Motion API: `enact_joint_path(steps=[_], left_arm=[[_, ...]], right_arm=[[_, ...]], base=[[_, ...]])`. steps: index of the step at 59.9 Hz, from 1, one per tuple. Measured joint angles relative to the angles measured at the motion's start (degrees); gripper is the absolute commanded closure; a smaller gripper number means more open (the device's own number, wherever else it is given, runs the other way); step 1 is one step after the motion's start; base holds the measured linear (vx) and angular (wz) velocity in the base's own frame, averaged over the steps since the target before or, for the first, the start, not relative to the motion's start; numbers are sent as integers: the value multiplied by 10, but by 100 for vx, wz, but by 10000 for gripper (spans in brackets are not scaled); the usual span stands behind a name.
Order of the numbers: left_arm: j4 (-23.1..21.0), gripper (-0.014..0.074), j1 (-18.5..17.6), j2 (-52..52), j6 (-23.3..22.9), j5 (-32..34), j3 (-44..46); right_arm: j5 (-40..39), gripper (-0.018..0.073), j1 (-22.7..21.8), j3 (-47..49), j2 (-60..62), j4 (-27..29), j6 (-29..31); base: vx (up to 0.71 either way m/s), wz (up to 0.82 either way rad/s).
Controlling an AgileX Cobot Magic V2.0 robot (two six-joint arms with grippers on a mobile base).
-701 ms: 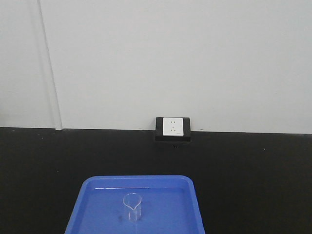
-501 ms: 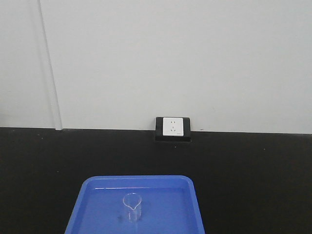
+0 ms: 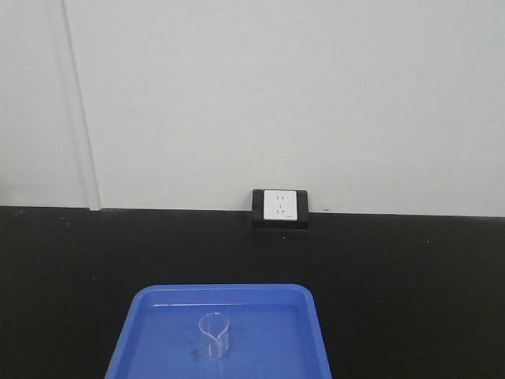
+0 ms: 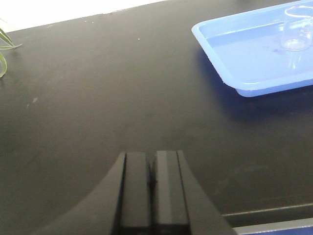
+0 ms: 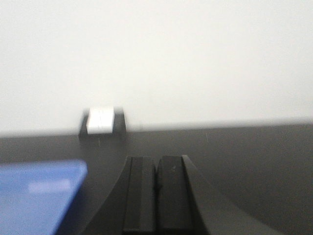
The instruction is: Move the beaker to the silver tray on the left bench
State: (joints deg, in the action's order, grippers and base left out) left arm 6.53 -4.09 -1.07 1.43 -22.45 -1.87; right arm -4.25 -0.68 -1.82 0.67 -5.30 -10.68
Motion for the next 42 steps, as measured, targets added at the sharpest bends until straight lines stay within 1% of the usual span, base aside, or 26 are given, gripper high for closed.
enact_joint_path(steps=[5,10,14,21,26,35,42], left_arm=[[0,595,0,0,0,0,0],[0,595,0,0,0,0,0],[0,595,0,0,0,0,0],[0,595,0,0,0,0,0],[0,595,0,0,0,0,0],[0,595,0,0,0,0,0],[0,595,0,0,0,0,0]], right_arm=[[-39,571,0,9,0,0,0],[-54,571,0,45,-18,0,3],[-69,571,0,88,-63,0,18],[-95,571,0,165,-177,0,46],[-114,571,0,219,-289,0,53],[-135,571,0,270,-435,0,57],[-142,566,0,286,-513,0,57]], base=[[0,0],[0,0],[0,0],[0,0],[0,0],[0,0],[0,0]])
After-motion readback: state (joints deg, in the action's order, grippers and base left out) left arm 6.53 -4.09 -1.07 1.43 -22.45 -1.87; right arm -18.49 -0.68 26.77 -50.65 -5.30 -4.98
